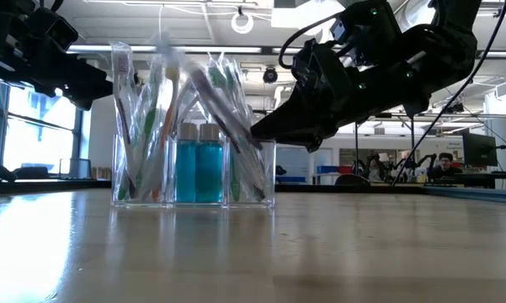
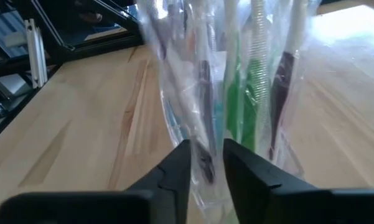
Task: Pick & Place toothbrushing station
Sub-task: Put the violet toothbrush into the transparent organizer
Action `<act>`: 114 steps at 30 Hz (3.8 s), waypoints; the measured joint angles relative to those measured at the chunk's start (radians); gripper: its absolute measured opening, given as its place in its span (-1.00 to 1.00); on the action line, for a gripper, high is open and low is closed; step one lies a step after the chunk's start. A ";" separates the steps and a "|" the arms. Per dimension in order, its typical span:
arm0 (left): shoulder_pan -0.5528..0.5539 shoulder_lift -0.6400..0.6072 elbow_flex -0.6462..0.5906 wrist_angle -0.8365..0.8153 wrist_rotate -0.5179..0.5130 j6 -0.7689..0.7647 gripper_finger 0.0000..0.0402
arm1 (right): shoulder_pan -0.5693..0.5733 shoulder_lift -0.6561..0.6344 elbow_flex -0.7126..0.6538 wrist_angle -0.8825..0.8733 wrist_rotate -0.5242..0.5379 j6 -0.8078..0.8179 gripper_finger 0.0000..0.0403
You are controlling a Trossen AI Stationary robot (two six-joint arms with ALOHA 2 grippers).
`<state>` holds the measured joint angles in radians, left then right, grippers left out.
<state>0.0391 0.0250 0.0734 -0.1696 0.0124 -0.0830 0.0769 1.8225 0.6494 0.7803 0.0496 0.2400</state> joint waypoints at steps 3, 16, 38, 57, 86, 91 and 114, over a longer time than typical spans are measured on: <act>0.000 0.000 0.000 0.000 0.000 0.000 -0.01 | 0.001 0.000 0.000 0.000 -0.004 0.000 -0.49; 0.000 0.000 0.000 0.000 0.004 0.000 -0.01 | 0.001 -0.014 -0.002 -0.019 0.022 -0.037 -0.49; 0.000 0.056 0.000 -0.001 0.004 0.000 -0.01 | 0.182 -0.394 0.151 -0.660 0.307 -0.287 -0.52; 0.000 0.056 0.000 -0.001 -0.003 0.034 -0.01 | 0.250 0.019 0.721 -1.083 0.289 -0.592 0.12; 0.000 0.060 0.000 0.004 -0.001 0.022 -0.01 | 0.296 0.255 0.791 -1.051 0.262 -0.710 0.08; 0.000 0.060 0.000 0.008 -0.002 0.025 -0.01 | 0.296 0.281 0.791 -1.054 0.265 -0.716 0.08; 0.000 0.060 0.000 0.013 -0.004 0.026 -0.01 | 0.269 0.351 0.796 -1.083 0.173 -0.636 0.07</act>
<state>0.0387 0.0849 0.0731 -0.1570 0.0081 -0.0570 0.3456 2.1739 1.4456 -0.3026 0.2225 -0.3964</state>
